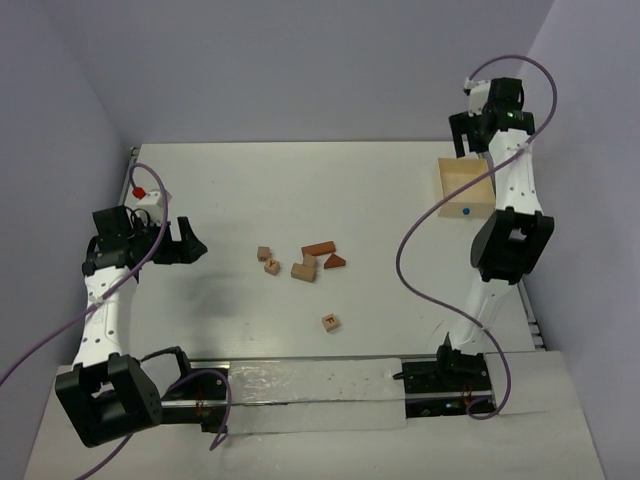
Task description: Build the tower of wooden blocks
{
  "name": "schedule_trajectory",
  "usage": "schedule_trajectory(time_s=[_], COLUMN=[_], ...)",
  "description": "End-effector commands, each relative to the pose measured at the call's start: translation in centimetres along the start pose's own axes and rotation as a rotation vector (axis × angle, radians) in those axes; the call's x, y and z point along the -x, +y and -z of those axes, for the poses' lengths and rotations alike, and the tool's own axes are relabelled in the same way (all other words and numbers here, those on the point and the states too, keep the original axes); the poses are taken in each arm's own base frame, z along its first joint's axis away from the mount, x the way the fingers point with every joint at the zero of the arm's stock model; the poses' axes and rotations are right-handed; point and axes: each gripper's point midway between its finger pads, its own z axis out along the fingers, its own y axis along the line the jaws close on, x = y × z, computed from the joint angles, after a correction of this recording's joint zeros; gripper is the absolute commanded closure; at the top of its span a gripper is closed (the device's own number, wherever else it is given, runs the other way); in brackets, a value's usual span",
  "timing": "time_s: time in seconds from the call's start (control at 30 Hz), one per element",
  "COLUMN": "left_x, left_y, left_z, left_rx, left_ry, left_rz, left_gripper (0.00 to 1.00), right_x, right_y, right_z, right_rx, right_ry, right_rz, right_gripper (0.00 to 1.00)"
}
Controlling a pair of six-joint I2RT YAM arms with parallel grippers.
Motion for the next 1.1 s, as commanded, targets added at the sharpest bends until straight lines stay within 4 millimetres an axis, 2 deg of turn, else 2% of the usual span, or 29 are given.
schedule_trajectory(time_s=[0.0,0.03,0.1,0.13,0.17,0.2,0.27,0.33,0.43,0.53,0.57,0.73,0.93,1.07], left_x=[1.8,1.8,1.8,1.8,1.8,1.8,1.7,1.7,1.8,1.8,1.8,1.6,1.6,1.6], left_y=[-0.7,-0.8,-1.1,-1.2,-1.3,-1.3,-1.4,-1.6,-1.8,-1.8,-1.8,-1.7,-1.7,-1.7], left_z=[0.9,0.9,1.0,1.0,1.0,1.0,1.1,1.1,1.3,1.3,1.3,1.1,1.0,0.9], left_rx=[-0.025,-0.030,-0.042,-0.046,-0.051,-0.054,-0.059,-0.065,-0.071,-0.072,-0.071,-0.078,-0.079,-0.081], left_ry=[-0.061,-0.061,-0.064,-0.063,-0.063,-0.063,-0.062,-0.063,-0.069,-0.071,-0.071,-0.057,-0.054,-0.052], left_rz=[-0.063,-0.064,-0.071,-0.076,-0.075,-0.076,-0.080,-0.083,-0.092,-0.095,-0.095,-0.087,-0.085,-0.086], left_gripper=[0.01,0.01,0.01,0.01,0.01,0.01,0.01,0.01,0.01,0.01,0.01,0.01,0.01,0.01], right_x=[3.7,3.3,2.9,3.0,2.3,1.3,0.3,-1.5,-3.3,-4.1,-4.8,-7.4,-8.9,-9.9], right_y=[4.3,5.8,10.6,11.8,13.7,16.6,19.5,23.3,27.6,30.4,31.9,36.0,39.1,40.2], right_z=[8.4,8.1,10.2,11.3,11.0,11.4,11.8,11.4,8.9,7.5,6.9,5.2,4.3,4.1], right_rx=[0.038,0.063,0.119,0.125,0.151,0.191,0.232,0.269,0.286,0.335,0.369,0.446,0.534,0.585], right_ry=[-0.161,-0.148,-0.170,-0.194,-0.177,-0.172,-0.168,-0.146,-0.099,-0.071,-0.055,-0.007,0.025,0.032], right_rz=[0.104,0.137,0.275,0.315,0.367,0.462,0.549,0.638,0.692,0.712,0.741,0.860,0.945,1.006], right_gripper=[0.01,0.00,0.00,0.00,0.00,0.00,0.00,0.01,0.02,0.06,0.07,0.11,0.19,0.25])
